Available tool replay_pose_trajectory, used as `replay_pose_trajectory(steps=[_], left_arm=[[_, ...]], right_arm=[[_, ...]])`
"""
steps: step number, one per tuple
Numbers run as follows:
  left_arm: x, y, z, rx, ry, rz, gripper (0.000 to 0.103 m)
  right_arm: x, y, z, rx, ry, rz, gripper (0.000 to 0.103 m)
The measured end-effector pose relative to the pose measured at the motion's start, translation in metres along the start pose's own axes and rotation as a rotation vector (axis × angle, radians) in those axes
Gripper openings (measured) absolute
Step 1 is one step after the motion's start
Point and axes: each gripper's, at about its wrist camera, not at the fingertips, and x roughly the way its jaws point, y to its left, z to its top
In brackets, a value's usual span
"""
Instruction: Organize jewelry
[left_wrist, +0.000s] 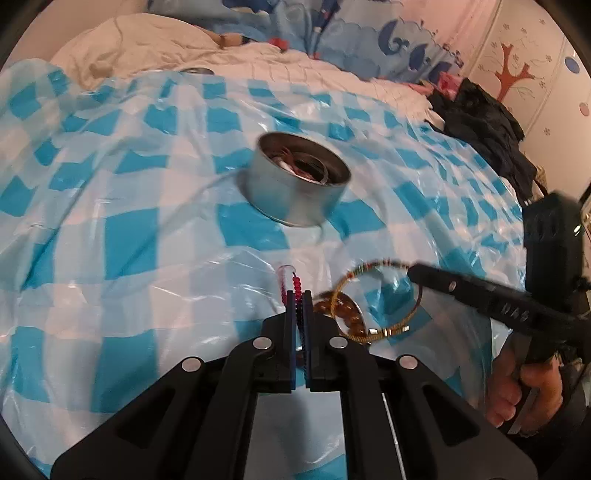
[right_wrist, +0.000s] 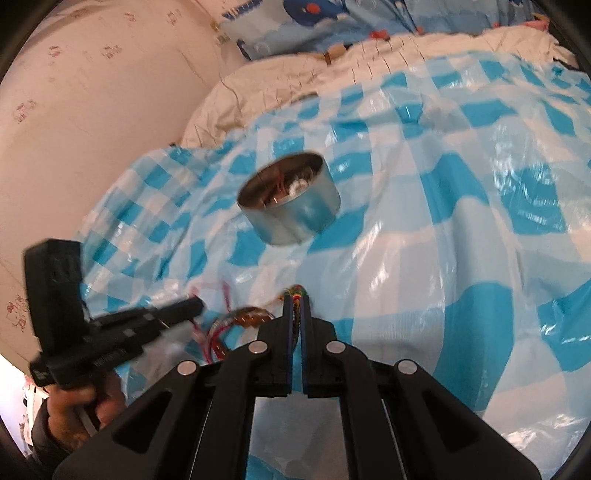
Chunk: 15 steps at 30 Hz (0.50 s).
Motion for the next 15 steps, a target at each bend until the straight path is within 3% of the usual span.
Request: replay_pose_trajectory(steps=[6, 15], left_arm=[[-0.016, 0.004, 0.005, -0.02, -0.043, -0.029, 0.003], [-0.042, 0.003, 0.017, -0.02, -0.105, -0.05, 0.003]], right_arm=[[0.006, 0.001, -0.005, -0.024, 0.02, -0.019, 0.004], [-0.025, 0.012, 0.002, -0.064, -0.133, 0.011, 0.004]])
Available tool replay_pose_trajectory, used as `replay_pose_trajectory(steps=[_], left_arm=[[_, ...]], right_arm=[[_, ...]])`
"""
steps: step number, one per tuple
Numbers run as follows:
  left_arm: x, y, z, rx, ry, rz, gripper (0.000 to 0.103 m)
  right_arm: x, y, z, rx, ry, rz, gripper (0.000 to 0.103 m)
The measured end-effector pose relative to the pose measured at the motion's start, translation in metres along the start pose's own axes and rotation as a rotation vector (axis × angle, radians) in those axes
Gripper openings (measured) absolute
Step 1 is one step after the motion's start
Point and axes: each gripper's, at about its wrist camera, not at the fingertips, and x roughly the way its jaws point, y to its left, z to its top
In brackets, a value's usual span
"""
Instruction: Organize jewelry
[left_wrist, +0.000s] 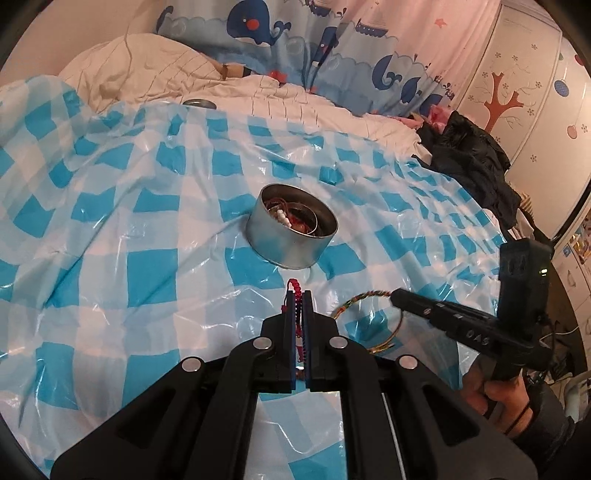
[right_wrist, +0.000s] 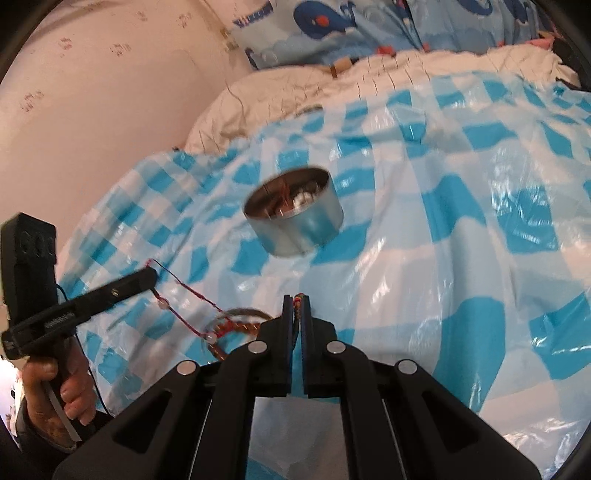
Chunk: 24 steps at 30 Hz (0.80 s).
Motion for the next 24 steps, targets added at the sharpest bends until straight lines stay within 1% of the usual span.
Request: replay_pose_trajectory(steps=[3, 6, 7, 8, 9, 11, 12, 17, 19, 21, 22, 23, 24], left_arm=[[-0.003, -0.002, 0.003, -0.002, -0.01, -0.014, 0.003], [-0.011, -0.003, 0.006, -0.021, -0.037, -0.054, 0.003], [-0.012, -0.004, 0.007, -0.003, -0.046, -0.026, 0.003], [-0.003, -0.007, 0.006, 0.063, -0.026, 0.101, 0.003], [0.009, -0.002, 0.004, 0.066, 0.006, 0.145, 0.003], [0.031, 0.019, -0.004, -0.041, 0.078, 0.107, 0.003], [0.035, 0.022, -0.005, -0.047, 0.084, 0.112, 0.003], [0.021, 0.02, 0.0, -0.038, 0.037, 0.095, 0.003], [0.018, 0.017, 0.003, -0.039, 0.024, 0.079, 0.003], [0.018, 0.01, 0.005, -0.024, 0.018, 0.069, 0.003], [0.017, 0.006, 0.005, -0.015, 0.016, 0.063, 0.003], [0.016, 0.004, 0.006, -0.008, 0.014, 0.06, 0.003], [0.016, 0.002, 0.006, -0.004, 0.012, 0.059, 0.003]], right_arm=[[-0.009, 0.004, 0.003, -0.013, -0.045, 0.01, 0.004], [-0.016, 0.006, 0.006, -0.019, -0.08, 0.027, 0.004], [-0.018, 0.008, 0.007, -0.022, -0.088, 0.029, 0.004], [-0.017, 0.009, 0.007, -0.027, -0.086, 0.032, 0.004], [-0.016, 0.01, 0.007, -0.029, -0.081, 0.033, 0.004], [-0.014, 0.011, 0.006, -0.031, -0.072, 0.033, 0.004], [-0.014, 0.011, 0.006, -0.032, -0.073, 0.033, 0.004], [-0.016, 0.011, 0.006, -0.03, -0.089, 0.036, 0.004], [-0.013, 0.009, 0.007, -0.031, -0.064, 0.014, 0.004], [-0.004, 0.003, 0.006, -0.017, -0.016, -0.035, 0.004], [0.001, -0.001, 0.005, -0.014, 0.011, -0.079, 0.008], [0.003, -0.003, 0.004, -0.011, 0.021, -0.1, 0.015], [0.004, -0.005, 0.003, -0.006, 0.027, -0.125, 0.038]])
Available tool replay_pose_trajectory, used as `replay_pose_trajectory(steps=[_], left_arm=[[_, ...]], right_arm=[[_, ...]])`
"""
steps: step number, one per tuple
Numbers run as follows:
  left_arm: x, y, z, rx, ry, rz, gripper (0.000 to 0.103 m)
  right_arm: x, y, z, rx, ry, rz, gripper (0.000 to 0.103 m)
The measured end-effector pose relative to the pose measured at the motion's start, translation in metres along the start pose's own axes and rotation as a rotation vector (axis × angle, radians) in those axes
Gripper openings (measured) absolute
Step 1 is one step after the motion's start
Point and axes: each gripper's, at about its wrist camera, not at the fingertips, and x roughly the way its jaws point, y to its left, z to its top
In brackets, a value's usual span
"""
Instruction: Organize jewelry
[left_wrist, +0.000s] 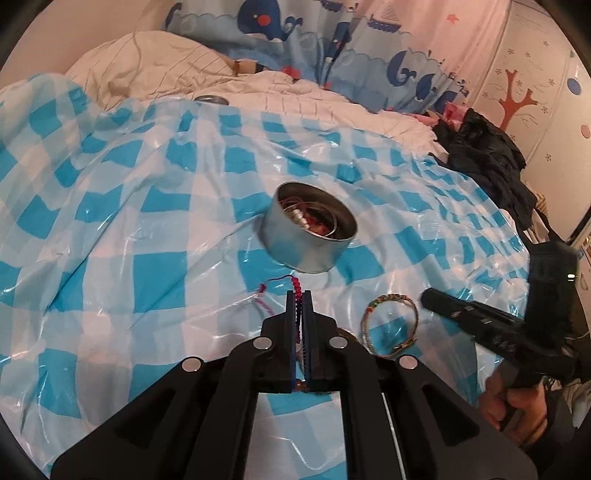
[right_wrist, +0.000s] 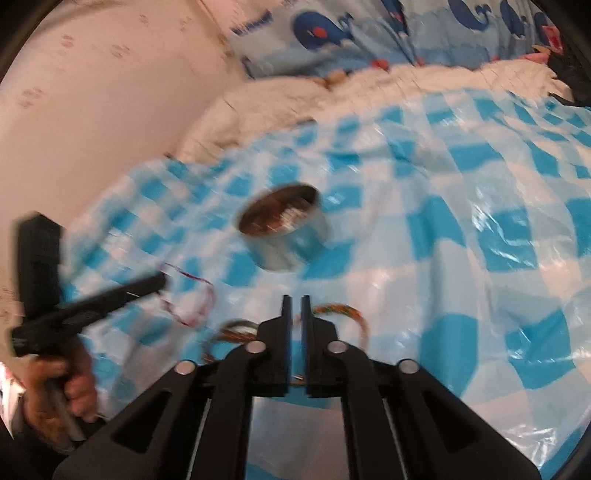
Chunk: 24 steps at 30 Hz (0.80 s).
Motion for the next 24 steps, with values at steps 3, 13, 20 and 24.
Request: replay_pose_trajectory(steps=[3, 13, 20, 24], left_arm=[[-0.001, 0.001, 0.0, -0.001, -0.003, -0.003, 0.003], [-0.001, 0.001, 0.001, -0.007, -0.009, -0.021, 0.003], [-0.007, -0.008, 0.016, -0.021, -0.044, -0.061, 0.003], [-0.005, -0.017, 0.032, -0.019, -0.071, -0.084, 0.003]], right_arm=[[0.003, 0.0, -0.003, -0.031, 0.007, -0.064, 0.051], [0.021, -0.007, -0.013, -0.05, 0.086, -0.1, 0.004], [-0.016, 0.004, 0.0, -0.044, -0.099, 0.038, 0.004], [-0.029, 0.014, 0.012, -0.061, -0.182, 0.084, 0.004]])
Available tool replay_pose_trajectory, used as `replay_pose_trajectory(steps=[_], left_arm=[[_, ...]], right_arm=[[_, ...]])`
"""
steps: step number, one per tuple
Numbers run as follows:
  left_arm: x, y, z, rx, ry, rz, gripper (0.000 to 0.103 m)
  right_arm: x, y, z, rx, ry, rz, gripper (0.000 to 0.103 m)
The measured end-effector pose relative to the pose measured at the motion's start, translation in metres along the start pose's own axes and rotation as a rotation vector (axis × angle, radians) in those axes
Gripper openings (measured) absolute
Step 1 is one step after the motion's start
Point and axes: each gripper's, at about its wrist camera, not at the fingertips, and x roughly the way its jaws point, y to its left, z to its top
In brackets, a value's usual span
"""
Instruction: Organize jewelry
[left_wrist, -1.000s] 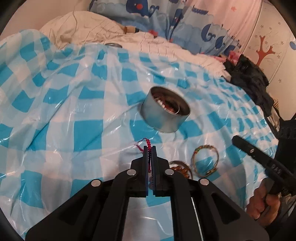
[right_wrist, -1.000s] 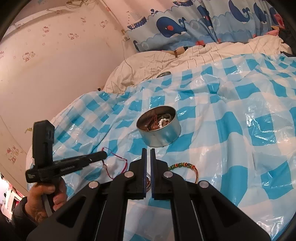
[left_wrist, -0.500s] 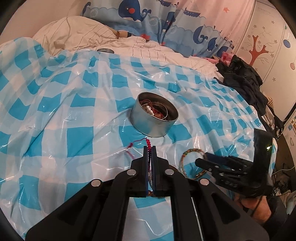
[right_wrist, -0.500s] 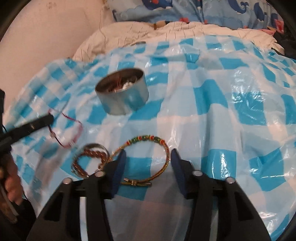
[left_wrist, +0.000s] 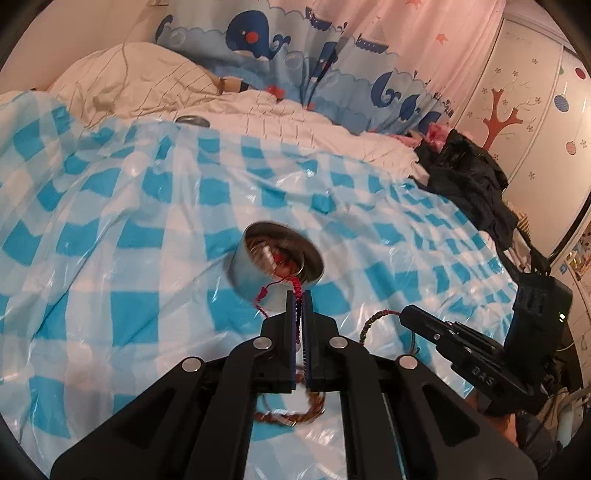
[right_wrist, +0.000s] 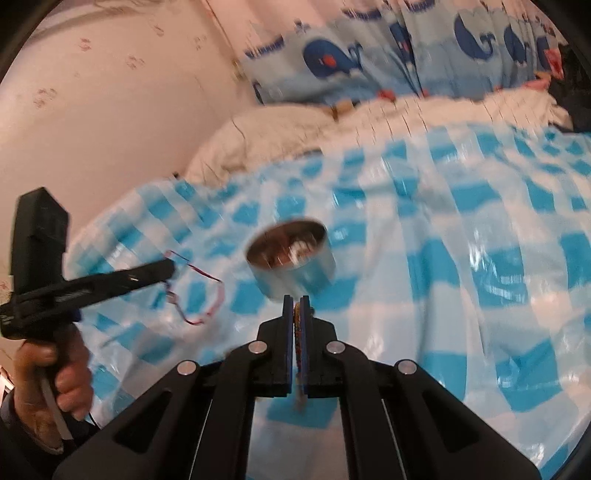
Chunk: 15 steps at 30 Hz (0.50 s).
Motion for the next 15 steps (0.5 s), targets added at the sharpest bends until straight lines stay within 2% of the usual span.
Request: replay_pose_trajectory(steps=[8, 15], left_arm=[[0.015, -0.019, 0.034, 0.038, -0.046, -0.023, 0.003], [0.033, -0.021, 0.053, 0.014, -0.076, -0.057, 0.003]], right_arm=[[0.013, 0.002, 0.038, 0.002, -0.053, 0.068, 0.004], [0.04, 0.001, 0.065, 0.012, -0.06, 0.104, 0.004]])
